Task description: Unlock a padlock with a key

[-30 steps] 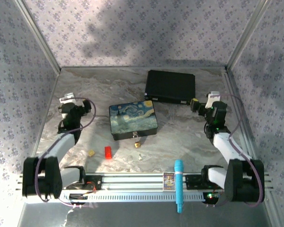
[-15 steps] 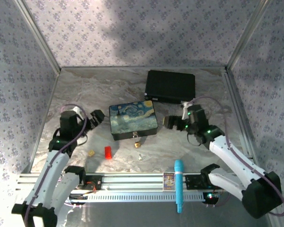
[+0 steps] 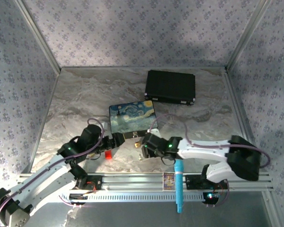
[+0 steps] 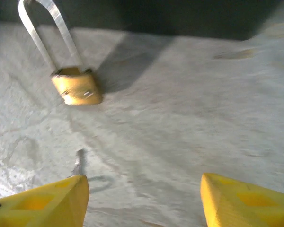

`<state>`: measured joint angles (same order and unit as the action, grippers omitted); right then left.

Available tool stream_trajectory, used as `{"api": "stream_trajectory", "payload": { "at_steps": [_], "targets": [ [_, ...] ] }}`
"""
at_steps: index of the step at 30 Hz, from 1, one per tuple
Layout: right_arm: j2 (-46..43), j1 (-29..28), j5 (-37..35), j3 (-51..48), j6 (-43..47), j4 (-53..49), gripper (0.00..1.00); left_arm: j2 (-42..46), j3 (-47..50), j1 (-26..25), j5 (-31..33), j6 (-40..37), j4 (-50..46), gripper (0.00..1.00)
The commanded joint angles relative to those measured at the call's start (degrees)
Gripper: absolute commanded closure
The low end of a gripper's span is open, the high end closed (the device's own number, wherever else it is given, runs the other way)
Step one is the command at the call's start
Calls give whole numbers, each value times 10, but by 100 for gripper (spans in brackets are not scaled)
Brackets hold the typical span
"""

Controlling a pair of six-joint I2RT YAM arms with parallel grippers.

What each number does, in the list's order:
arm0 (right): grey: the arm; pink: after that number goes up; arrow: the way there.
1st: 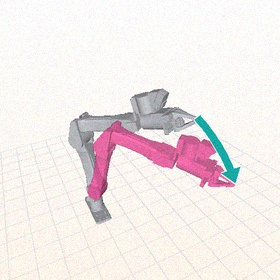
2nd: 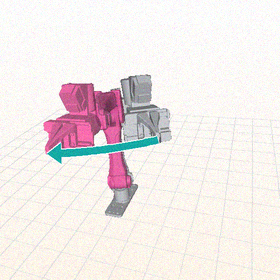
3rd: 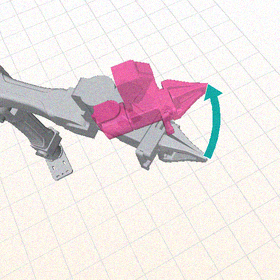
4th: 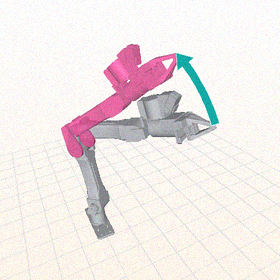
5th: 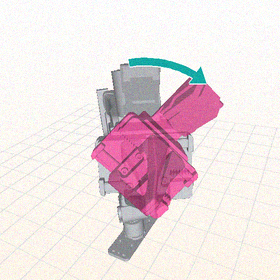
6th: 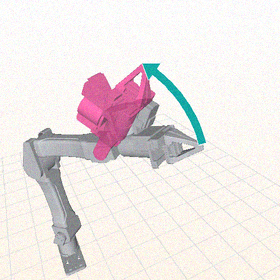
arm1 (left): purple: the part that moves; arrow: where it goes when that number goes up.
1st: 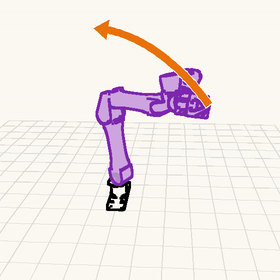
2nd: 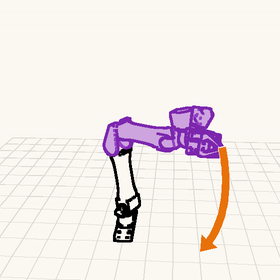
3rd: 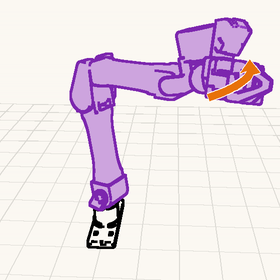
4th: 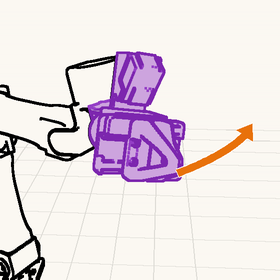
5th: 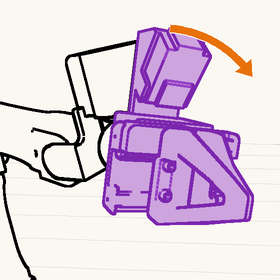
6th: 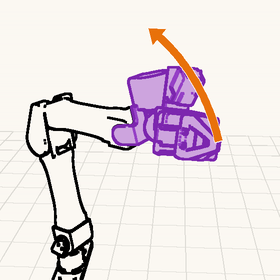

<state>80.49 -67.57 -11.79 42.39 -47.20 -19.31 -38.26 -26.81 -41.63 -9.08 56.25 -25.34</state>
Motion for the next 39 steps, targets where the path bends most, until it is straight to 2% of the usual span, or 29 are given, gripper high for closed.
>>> {"api": "stream_trajectory", "payload": {
  "at_steps": [1,4,12,17,21,26,29,32,35,39],
  "targets": [
    [68,-49,-33,55,-49,15,40,-5,3,-22,32,23,24,6],
    [116,-77,-56,88,-75,-6,46,-12,3,-28,44,19,20,7],
    [154,-107,-75,107,-112,-48,57,-10,7,-28,53,18,18,8],
    [176,-115,-62,108,-124,-35,66,-15,11,-29,55,25,28,8],
    [181,-126,-72,119,-132,-53,70,-14,10,-31,59,29,27,8],
    [193,-120,-65,117,-125,-60,83,-13,13,-33,66,35,26,8],
    [181,-121,-63,103,-123,-44,89,-11,14,-37,66,40,28,9],
    [162,-120,-68,87,-115,-36,99,-9,19,-42,66,53,45,12],
    [116,-107,-58,51,-78,10,100,-10,43,-54,55,95,116,20],
    [41,-76,-3,8,10,92,100,-16,73,-93,69,150,220,29]
  ]
}}
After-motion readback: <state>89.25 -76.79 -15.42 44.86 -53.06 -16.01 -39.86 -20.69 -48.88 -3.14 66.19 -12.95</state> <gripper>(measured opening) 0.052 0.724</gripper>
